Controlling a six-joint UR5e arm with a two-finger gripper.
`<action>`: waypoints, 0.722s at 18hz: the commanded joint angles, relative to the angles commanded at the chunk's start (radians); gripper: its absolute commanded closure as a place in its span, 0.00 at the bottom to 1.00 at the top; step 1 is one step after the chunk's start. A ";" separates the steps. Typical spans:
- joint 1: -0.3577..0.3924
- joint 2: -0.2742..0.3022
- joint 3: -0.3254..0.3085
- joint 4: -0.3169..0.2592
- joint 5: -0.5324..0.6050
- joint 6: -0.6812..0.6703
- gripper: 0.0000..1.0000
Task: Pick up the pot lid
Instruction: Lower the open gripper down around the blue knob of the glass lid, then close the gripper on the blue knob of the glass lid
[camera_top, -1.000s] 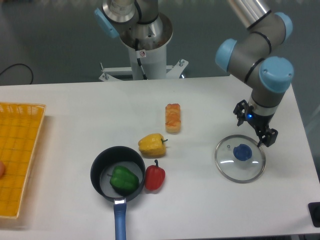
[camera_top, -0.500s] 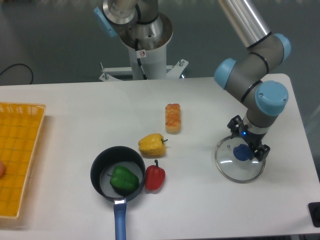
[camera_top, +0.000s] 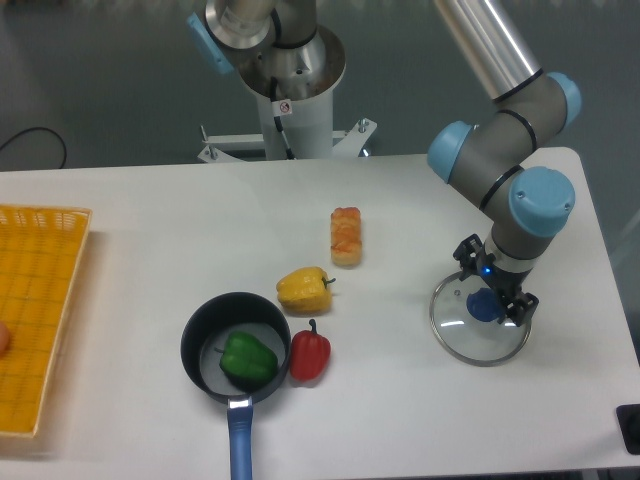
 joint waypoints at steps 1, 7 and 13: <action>-0.003 -0.008 0.008 0.000 0.000 -0.001 0.00; -0.012 -0.023 0.021 0.002 0.002 -0.005 0.00; -0.012 -0.032 0.022 0.002 0.005 -0.003 0.00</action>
